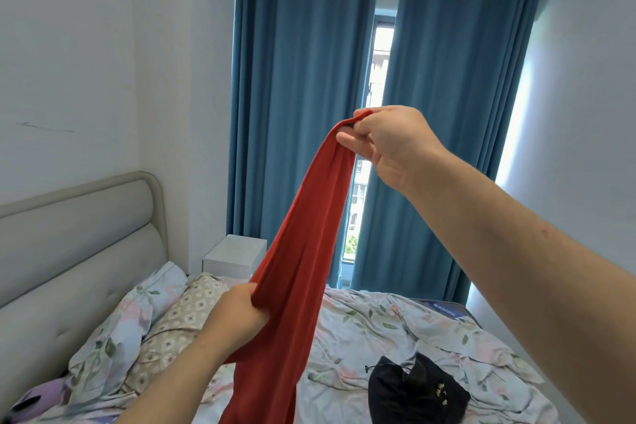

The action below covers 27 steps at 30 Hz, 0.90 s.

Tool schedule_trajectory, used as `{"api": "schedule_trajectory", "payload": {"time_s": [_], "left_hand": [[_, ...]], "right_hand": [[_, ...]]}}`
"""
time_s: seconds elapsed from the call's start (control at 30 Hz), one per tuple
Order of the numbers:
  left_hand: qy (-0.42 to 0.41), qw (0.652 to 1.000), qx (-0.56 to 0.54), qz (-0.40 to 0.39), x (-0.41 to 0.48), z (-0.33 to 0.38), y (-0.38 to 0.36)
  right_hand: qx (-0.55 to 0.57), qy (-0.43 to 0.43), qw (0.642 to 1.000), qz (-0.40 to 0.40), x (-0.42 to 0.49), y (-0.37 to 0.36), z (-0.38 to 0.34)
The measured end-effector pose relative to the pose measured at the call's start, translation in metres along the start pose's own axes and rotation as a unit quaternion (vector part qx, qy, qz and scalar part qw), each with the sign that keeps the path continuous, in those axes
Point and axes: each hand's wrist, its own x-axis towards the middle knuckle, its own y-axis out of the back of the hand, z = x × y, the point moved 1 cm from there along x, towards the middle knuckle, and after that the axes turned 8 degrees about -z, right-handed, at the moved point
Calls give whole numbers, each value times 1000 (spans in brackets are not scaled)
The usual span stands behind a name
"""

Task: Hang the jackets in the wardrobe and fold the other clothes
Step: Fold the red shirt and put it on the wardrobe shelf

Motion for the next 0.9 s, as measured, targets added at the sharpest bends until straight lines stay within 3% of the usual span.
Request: {"api": "schedule_trajectory", "payload": {"time_s": [0.37, 0.43, 0.5, 0.57, 0.7, 0.9], "left_hand": [[210, 961, -119, -131, -19, -71, -2], [242, 956, -121, -116, -20, -80, 11], [262, 945, -189, -54, -15, -91, 21], [284, 902, -326, 24, -5, -100, 29], [281, 773, -557, 117, 16, -106, 30], [237, 710, -642, 166, 44, -112, 17]], "right_hand": [[-66, -22, 995, 77, 15, 71, 28], [-106, -48, 989, 90, 15, 97, 44], [-142, -78, 982, 99, 14, 125, 67], [-154, -114, 975, 115, 11, 151, 93], [-125, -191, 964, 135, 4, 186, 143], [-40, -283, 944, 164, 12, 210, 213]]}}
